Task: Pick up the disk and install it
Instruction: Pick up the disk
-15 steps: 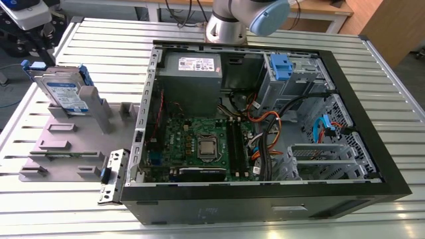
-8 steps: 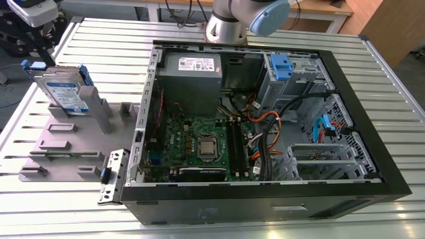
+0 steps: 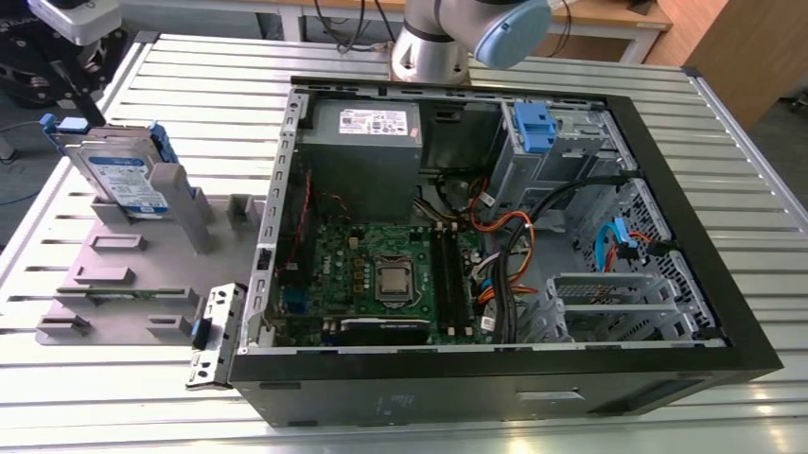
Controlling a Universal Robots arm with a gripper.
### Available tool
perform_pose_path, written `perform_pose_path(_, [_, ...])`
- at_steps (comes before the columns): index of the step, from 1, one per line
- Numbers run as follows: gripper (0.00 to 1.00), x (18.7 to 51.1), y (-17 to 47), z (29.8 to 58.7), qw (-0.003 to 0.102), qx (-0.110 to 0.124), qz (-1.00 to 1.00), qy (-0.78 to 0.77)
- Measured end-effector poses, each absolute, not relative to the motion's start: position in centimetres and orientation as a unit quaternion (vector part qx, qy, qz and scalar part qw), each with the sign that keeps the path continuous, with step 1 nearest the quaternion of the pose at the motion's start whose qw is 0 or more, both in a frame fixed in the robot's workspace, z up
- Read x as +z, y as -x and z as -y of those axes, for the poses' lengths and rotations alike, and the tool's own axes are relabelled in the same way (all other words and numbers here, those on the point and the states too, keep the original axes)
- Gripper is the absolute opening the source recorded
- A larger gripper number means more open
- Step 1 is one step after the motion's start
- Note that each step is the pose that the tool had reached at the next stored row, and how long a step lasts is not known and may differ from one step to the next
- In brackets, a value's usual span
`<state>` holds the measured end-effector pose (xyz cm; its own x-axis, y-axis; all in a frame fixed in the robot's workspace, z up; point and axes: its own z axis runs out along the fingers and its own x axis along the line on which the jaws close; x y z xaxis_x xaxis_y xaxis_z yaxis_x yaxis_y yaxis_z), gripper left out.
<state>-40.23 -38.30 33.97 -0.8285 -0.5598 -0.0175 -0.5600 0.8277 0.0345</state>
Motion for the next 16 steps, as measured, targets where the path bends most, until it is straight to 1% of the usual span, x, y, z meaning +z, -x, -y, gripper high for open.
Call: perform_pose_path(16, [0.11, 33.96, 40.23, 38.30, 0.001, 0.019, -0.910, 0.414])
